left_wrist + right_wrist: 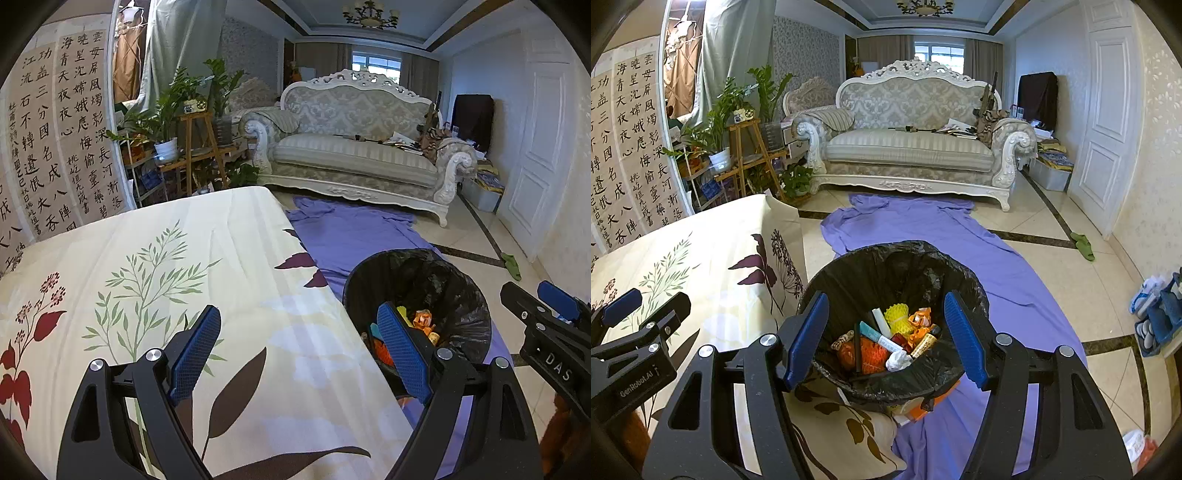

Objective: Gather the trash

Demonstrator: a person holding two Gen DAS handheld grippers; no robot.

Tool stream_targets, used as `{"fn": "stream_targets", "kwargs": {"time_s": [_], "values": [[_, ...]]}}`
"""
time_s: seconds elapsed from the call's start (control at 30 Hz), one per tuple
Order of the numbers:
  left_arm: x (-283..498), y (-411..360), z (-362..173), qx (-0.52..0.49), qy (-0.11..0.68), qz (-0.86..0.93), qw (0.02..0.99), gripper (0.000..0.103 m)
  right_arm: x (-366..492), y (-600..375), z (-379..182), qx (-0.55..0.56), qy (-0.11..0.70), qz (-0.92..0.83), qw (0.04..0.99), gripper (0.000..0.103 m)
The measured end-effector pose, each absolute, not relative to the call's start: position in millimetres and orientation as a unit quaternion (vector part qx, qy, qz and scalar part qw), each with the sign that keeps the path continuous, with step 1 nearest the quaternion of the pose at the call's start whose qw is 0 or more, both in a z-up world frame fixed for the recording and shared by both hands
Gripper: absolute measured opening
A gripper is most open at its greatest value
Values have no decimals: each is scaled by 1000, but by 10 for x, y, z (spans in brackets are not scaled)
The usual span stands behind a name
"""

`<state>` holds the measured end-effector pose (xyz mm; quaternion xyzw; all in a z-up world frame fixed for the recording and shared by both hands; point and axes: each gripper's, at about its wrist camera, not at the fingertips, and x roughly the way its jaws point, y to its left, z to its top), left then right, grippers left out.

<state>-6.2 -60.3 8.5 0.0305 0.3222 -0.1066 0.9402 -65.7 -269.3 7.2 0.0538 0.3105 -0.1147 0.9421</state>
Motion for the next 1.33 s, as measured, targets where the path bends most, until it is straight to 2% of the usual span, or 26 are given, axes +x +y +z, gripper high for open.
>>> {"fn": "stream_targets", "kwargs": {"time_s": [1.2,1.33], "values": [[-7,-572,24,36,314,-107,943,84,-598,-2630,95,46,318,-109,941,65],[68,-405,-11,28,326,-91,941,84,-504,-2476,57,36,324,-91,941,68]]}}
